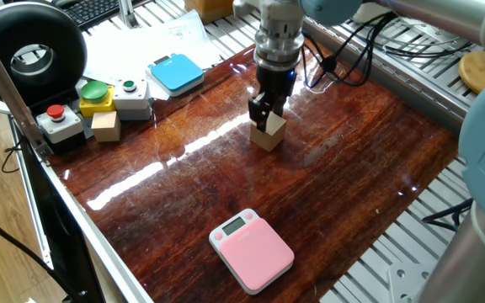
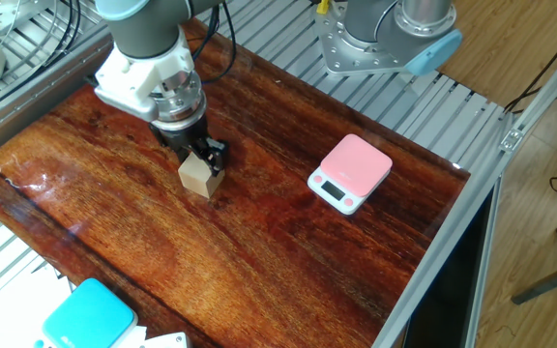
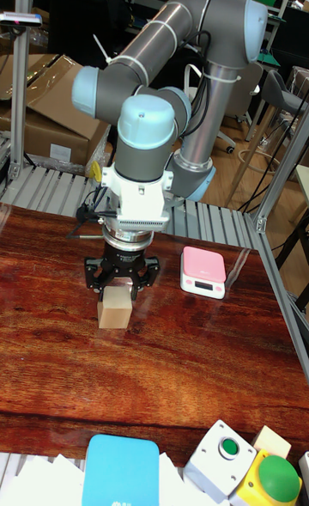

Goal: Remove the object from the scale

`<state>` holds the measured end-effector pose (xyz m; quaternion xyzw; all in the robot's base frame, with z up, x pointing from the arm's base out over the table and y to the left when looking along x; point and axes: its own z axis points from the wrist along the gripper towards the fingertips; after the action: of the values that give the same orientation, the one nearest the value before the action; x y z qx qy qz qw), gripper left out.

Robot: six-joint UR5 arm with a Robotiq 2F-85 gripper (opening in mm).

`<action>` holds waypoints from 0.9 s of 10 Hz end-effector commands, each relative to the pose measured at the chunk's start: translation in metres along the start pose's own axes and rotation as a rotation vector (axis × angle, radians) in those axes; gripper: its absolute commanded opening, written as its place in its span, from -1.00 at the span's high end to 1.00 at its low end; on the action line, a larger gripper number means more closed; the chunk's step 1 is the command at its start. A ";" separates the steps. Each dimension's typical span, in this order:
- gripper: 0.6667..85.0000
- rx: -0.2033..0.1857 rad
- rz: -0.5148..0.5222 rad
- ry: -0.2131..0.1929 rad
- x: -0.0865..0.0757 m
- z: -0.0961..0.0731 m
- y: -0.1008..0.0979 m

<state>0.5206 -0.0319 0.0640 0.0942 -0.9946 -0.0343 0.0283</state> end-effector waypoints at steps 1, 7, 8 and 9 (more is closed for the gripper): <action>-0.27 -0.008 0.025 0.015 0.017 -0.037 0.007; 0.99 0.016 0.125 -0.043 0.007 -0.066 0.012; 0.99 0.028 0.111 -0.062 0.002 -0.066 0.009; 0.99 0.036 0.093 -0.082 -0.003 -0.067 0.007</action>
<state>0.5141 -0.0289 0.1262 0.0434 -0.9988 -0.0211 0.0121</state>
